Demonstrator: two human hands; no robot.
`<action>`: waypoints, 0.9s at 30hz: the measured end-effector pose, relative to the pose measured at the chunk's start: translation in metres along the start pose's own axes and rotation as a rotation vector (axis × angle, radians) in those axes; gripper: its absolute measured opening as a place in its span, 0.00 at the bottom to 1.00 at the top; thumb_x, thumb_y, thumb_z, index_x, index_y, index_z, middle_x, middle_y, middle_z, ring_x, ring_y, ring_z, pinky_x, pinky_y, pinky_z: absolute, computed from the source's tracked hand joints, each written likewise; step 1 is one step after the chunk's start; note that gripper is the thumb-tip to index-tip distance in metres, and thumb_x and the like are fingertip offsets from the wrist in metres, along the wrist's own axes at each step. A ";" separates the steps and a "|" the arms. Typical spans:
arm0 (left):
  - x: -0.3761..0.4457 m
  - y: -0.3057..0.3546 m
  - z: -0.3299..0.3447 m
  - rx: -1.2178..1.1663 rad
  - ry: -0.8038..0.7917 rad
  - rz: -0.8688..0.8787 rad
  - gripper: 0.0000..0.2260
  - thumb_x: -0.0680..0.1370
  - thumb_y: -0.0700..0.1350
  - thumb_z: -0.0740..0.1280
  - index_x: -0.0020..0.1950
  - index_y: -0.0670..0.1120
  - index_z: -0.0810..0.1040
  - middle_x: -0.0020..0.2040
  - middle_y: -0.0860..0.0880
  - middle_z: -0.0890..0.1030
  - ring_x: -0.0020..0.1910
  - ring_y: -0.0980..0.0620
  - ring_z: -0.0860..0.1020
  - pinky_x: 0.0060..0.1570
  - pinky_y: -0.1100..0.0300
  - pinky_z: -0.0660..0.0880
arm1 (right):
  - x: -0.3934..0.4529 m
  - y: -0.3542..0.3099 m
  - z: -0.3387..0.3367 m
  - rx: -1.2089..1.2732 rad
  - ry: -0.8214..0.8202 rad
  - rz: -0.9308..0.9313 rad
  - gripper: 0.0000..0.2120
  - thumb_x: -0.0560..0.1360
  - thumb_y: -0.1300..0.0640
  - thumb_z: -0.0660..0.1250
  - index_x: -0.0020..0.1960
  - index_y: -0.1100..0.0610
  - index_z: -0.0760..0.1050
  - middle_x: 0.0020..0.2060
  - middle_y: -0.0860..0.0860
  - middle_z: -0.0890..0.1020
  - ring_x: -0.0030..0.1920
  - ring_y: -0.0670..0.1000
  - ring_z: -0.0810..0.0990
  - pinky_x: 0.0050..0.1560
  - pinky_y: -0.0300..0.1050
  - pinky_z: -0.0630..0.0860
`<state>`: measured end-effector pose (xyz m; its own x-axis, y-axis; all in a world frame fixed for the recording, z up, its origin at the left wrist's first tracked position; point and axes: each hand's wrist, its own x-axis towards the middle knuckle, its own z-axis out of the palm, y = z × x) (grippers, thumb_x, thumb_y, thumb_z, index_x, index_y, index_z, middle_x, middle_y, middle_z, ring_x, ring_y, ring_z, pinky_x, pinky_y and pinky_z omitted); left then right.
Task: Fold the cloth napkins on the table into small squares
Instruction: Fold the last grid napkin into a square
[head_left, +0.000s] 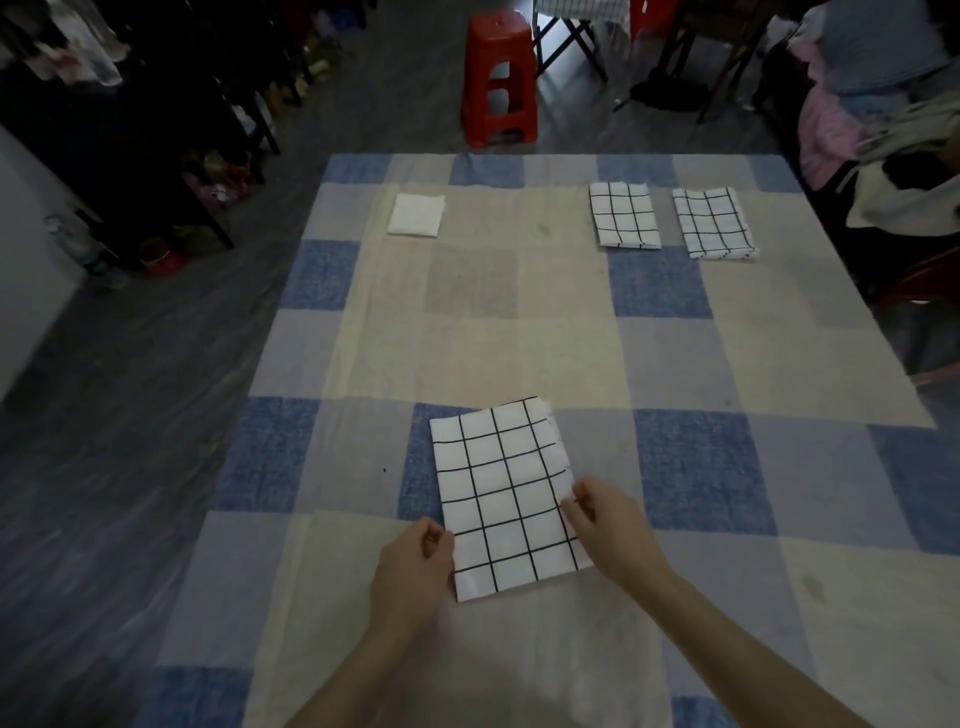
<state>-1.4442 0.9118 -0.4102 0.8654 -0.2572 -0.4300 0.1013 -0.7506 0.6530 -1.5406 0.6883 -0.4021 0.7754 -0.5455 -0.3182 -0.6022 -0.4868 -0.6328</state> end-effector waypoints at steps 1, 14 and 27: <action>0.000 0.000 0.000 0.012 0.007 0.004 0.10 0.77 0.50 0.67 0.36 0.51 0.76 0.32 0.56 0.81 0.34 0.57 0.79 0.38 0.54 0.76 | 0.000 0.000 0.000 0.002 -0.005 0.015 0.10 0.78 0.52 0.63 0.39 0.51 0.69 0.32 0.50 0.76 0.32 0.47 0.73 0.35 0.43 0.70; 0.004 0.000 -0.001 0.154 0.031 0.078 0.12 0.79 0.54 0.65 0.36 0.52 0.73 0.30 0.54 0.78 0.31 0.57 0.76 0.30 0.61 0.70 | -0.005 0.001 0.006 -0.028 -0.006 0.061 0.10 0.76 0.57 0.64 0.56 0.50 0.69 0.37 0.47 0.77 0.37 0.46 0.77 0.40 0.48 0.79; 0.000 0.001 0.002 0.269 0.003 0.155 0.11 0.79 0.54 0.63 0.40 0.52 0.66 0.32 0.53 0.75 0.30 0.58 0.73 0.32 0.59 0.70 | -0.011 0.004 0.007 -0.070 0.017 0.041 0.13 0.76 0.57 0.63 0.60 0.52 0.68 0.42 0.48 0.78 0.42 0.49 0.77 0.43 0.48 0.76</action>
<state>-1.4452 0.9100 -0.4113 0.8619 -0.3800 -0.3357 -0.1655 -0.8368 0.5220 -1.5507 0.6970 -0.4058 0.7465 -0.5772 -0.3309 -0.6460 -0.5097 -0.5682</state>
